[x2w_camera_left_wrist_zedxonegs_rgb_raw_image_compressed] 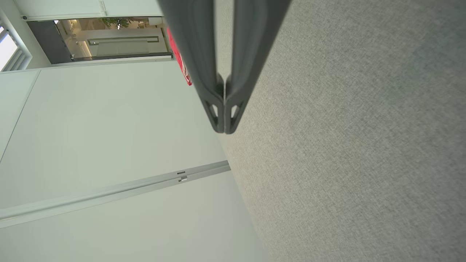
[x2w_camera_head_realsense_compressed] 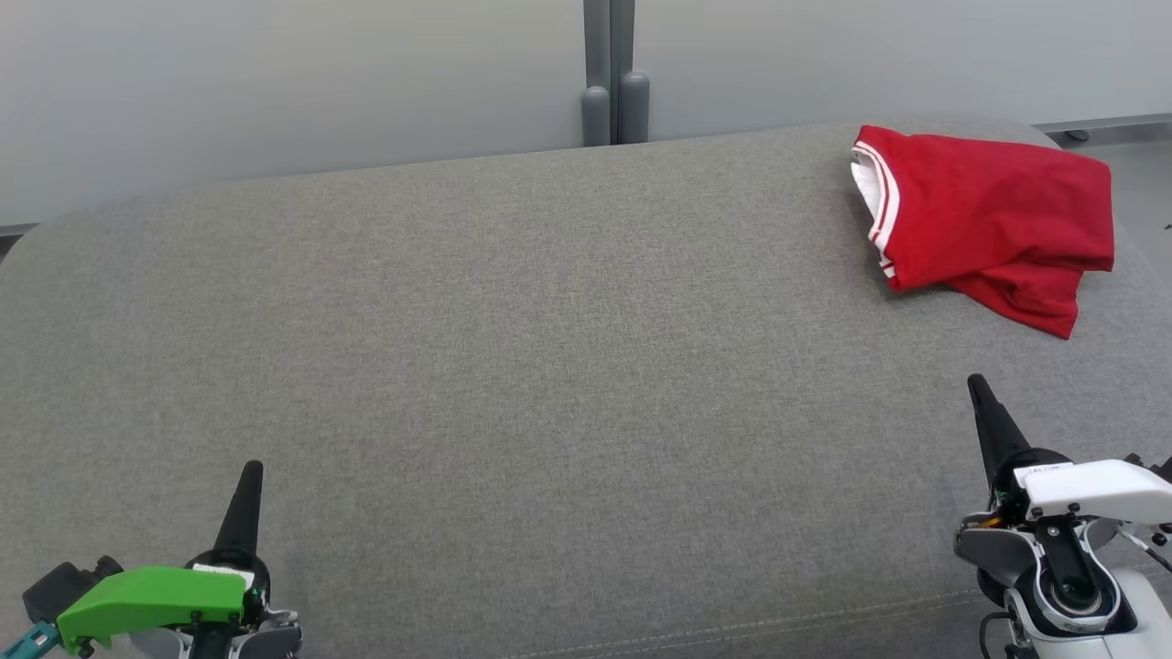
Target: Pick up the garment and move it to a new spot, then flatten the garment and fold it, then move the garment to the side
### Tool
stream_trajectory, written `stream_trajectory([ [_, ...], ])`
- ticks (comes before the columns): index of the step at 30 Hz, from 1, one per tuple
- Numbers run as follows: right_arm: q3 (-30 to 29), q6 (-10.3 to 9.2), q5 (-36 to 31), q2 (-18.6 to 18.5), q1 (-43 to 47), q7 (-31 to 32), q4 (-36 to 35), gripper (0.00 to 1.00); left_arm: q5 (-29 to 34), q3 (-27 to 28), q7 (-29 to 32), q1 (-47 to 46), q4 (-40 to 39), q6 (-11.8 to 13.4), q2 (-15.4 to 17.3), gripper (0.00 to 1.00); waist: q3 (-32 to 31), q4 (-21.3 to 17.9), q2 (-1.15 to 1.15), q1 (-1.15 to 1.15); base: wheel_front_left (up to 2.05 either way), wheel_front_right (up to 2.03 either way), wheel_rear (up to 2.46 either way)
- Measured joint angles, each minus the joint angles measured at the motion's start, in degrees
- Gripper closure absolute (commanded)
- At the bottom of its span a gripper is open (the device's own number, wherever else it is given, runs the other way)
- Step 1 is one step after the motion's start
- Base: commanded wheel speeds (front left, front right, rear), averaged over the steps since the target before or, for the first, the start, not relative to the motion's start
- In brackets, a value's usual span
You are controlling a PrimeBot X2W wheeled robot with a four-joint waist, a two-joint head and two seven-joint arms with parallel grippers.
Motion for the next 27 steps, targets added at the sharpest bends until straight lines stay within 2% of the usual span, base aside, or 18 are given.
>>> stream_trajectory([
  [17, -4.7, 2.34, 11.9, 0.8, -0.1, 3.1, 0.3, 1.00, -12.0, 1.3, 3.0, -1.9, 1.7, -2.4, 0.2, 1.00, -0.2, 1.0, 0.00, 0.00, 0.00, 0.00, 0.00],
  [27, -4.9, 2.34, 12.4, 0.9, -0.1, 3.2, 0.4, 1.00, -12.1, 1.4, 3.0, -2.6, 1.9, -2.6, 0.3, 1.00, -0.2, 1.0, 0.00, 0.00, 0.00, 0.00, 0.00],
])
